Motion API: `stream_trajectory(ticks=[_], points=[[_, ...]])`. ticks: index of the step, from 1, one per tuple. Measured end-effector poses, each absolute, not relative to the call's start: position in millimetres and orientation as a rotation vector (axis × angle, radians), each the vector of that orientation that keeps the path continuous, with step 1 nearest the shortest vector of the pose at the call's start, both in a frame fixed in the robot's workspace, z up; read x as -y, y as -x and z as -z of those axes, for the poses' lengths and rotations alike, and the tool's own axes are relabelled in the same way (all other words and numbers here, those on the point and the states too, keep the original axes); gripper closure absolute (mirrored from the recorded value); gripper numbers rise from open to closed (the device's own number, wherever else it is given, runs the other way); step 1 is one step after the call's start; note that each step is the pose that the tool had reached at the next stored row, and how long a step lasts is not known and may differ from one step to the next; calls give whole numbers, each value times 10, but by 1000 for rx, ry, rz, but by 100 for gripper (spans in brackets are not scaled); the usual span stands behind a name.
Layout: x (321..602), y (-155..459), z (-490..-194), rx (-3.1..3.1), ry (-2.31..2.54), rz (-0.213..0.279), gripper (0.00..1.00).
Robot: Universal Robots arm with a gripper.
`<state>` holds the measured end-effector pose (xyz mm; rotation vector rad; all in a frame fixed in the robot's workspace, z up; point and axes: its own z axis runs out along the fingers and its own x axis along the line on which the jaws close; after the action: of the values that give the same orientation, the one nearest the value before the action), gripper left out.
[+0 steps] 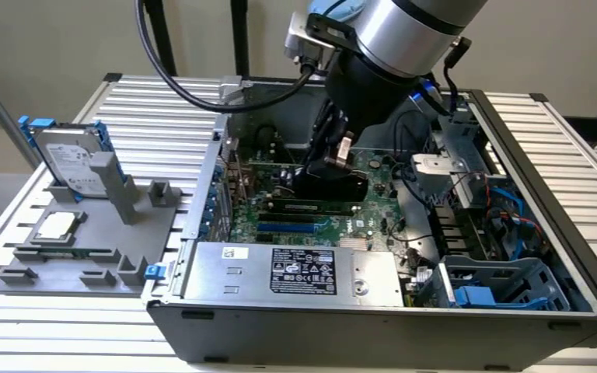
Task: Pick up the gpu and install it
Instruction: 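Insert the gpu into the slot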
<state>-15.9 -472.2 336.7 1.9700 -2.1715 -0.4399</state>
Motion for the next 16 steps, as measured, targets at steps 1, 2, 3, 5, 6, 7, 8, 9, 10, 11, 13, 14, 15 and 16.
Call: stream_trajectory(ticks=[1,2,3,5,6,7,8,9,10,11,13,14,15,16], points=[[4719,158,-3355,2171,-1970,440,100],[4718,158,-3354,2171,-1970,440,100],[4718,158,-3354,2171,-1970,440,100],[4718,158,-3354,2171,-1970,440,100],[4717,158,-3346,2171,-1970,440,100],[4714,158,-3338,2170,-1969,441,100],[4711,158,-3331,2169,-1968,443,100],[4707,157,-3324,2167,-1966,446,100],[4703,157,-3321,2165,-1964,449,100],[4699,157,-3318,2162,-1962,453,100],[4692,158,-3313,2154,-1955,464,100],[4692,158,-3311,2149,-1952,469,100],[4691,158,-3307,2143,-1951,473,100],[4691,157,-3303,2135,-1950,478,100]])
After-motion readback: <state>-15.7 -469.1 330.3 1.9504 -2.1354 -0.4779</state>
